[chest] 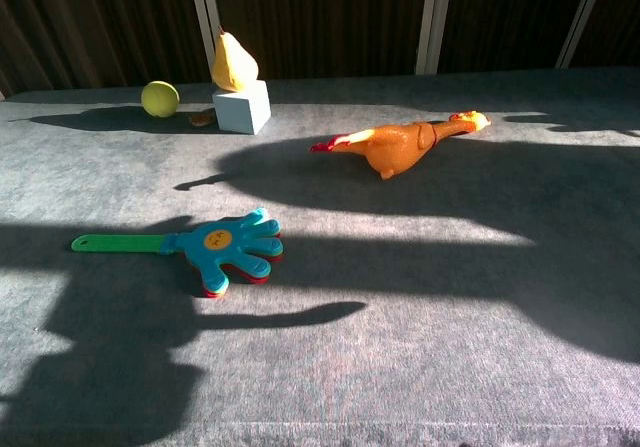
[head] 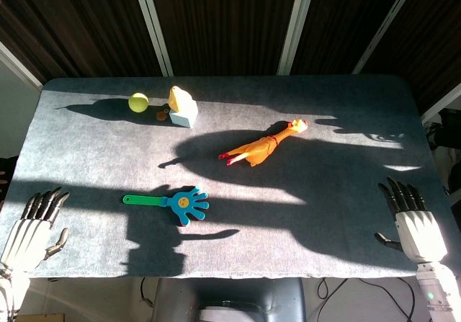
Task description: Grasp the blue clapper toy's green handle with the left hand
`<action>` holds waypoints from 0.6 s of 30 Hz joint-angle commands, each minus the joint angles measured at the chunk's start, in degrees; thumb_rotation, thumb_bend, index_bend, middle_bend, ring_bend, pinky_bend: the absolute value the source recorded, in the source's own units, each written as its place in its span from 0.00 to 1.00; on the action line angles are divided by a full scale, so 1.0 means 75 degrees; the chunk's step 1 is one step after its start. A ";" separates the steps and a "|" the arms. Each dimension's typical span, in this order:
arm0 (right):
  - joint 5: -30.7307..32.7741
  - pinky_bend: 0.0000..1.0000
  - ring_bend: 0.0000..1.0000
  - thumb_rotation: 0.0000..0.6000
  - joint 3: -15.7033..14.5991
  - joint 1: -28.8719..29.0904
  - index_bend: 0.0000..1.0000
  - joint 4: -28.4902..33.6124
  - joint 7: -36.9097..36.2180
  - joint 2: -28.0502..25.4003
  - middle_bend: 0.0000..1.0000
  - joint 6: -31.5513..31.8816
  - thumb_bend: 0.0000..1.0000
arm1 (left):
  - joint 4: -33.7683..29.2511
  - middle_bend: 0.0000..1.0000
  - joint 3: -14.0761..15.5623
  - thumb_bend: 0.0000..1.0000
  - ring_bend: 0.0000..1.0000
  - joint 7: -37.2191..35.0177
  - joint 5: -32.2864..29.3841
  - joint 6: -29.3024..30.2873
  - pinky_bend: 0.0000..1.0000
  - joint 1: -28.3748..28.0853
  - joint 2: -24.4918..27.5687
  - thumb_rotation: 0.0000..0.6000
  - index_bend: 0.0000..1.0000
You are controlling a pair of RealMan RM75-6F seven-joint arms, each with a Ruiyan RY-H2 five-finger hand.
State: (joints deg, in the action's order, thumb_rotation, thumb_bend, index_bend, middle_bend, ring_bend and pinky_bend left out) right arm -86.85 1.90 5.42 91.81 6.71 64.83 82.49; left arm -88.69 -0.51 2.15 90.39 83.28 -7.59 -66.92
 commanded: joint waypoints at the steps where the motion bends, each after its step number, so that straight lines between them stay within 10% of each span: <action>1: 0.0115 0.00 0.00 1.00 0.0030 0.0010 0.00 0.0029 -0.0029 -0.0057 0.00 -0.0080 0.19 | 0.0141 0.00 0.0026 0.46 0.00 -0.0108 -0.0052 -0.0275 0.00 -0.0132 -0.0103 1.00 0.00; 18: 0.0349 0.00 0.00 1.00 0.0103 0.0107 0.00 0.0004 0.0089 0.0018 0.00 -0.0313 0.19 | 0.2545 0.00 -0.0280 0.44 0.00 -0.2840 0.0078 -0.2689 0.00 -0.2217 -0.1927 1.00 0.07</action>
State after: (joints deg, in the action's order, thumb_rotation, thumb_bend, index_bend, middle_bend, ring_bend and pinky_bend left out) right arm -84.27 2.65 6.19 91.87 7.36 64.94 80.18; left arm -70.81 -2.34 -18.16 91.01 64.86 -22.55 -79.78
